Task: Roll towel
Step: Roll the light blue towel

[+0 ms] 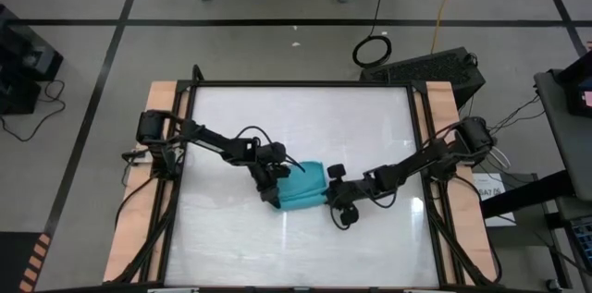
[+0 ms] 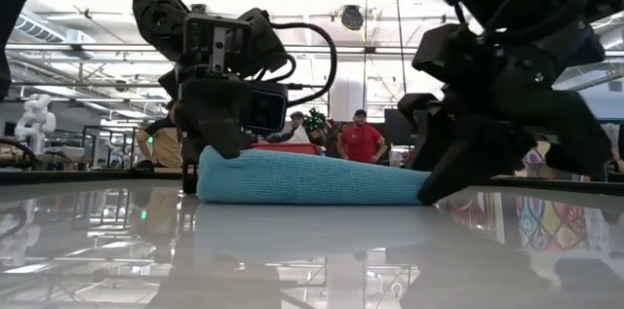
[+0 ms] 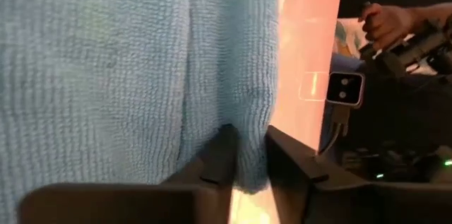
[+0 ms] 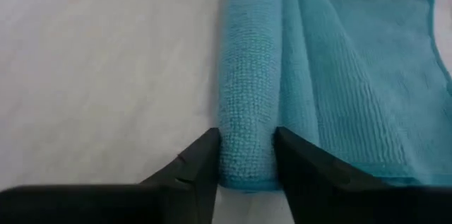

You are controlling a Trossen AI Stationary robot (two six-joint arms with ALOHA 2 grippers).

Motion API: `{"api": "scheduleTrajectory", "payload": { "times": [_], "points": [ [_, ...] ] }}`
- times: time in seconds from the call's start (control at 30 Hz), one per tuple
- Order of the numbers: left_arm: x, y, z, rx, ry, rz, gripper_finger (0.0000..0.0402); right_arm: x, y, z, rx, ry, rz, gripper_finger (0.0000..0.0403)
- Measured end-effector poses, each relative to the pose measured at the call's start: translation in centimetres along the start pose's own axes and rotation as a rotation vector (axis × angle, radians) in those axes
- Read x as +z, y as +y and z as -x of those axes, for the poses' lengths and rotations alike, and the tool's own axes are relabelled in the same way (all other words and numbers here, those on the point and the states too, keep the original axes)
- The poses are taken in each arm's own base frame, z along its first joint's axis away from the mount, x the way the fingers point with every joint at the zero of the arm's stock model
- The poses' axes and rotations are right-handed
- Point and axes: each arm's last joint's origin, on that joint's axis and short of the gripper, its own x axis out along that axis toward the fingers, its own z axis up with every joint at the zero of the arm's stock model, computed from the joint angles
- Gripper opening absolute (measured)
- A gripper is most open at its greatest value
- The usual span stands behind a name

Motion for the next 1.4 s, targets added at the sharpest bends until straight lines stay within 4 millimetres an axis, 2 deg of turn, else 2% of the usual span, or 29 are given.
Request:
{"api": "scheduleTrajectory", "payload": {
  "times": [0.17, 0.3, 0.43, 0.53, 0.77, 0.87, 1.0, 1.23, 1.4],
  "points": [
    [0.0, -1.1, 0.9, 0.026, -0.043, -0.114, 0.0141, -0.1, -0.7, -0.2, 0.065, 0.003, -0.098, 0.0069],
    [-0.1, -2.9, 2.5, 0.089, -0.115, -0.21, 0.0171, -0.2, -1.5, -0.3, 0.149, 0.005, -0.19, 0.0012],
    [-1.2, -4.9, 3.9, 0.228, -0.168, -0.357, 0.0175, -0.3, -2.5, -0.4, 0.241, 0.011, -0.314, 0.0018],
    [-2.5, -6.7, 3.9, 0.364, -0.179, -0.509, 0.0176, -0.5, -3.4, -0.4, 0.307, 0.019, -0.396, 0.0018],
    [-5.4, -9.6, 1.2, 0.616, -0.169, -0.903, 0.0176, -0.9, -5.3, -0.4, 0.38, 0.035, -0.558, 0.0006],
    [-6.1, -10.0, -0.2, 0.709, -0.162, -1.022, 0.0176, -1.1, -5.9, -0.4, 0.404, 0.039, -0.613, 0.0006],
    [-6.3, -10.0, -1.8, 0.747, -0.159, -1.133, 0.0176, -1.2, -6.6, -0.4, 0.434, 0.044, -0.673, 0.0006],
    [-5.9, -8.1, -3.6, 0.8, -0.103, -1.15, 0.0176, -1.4, -7.3, -0.3, 0.452, 0.052, -0.76, 0.0006],
    [-5.8, -7.1, -4.3, 0.854, -0.074, -1.135, 0.0176, -1.4, -7.4, -0.3, 0.472, 0.055, -0.783, 0.0006]
  ]
}}
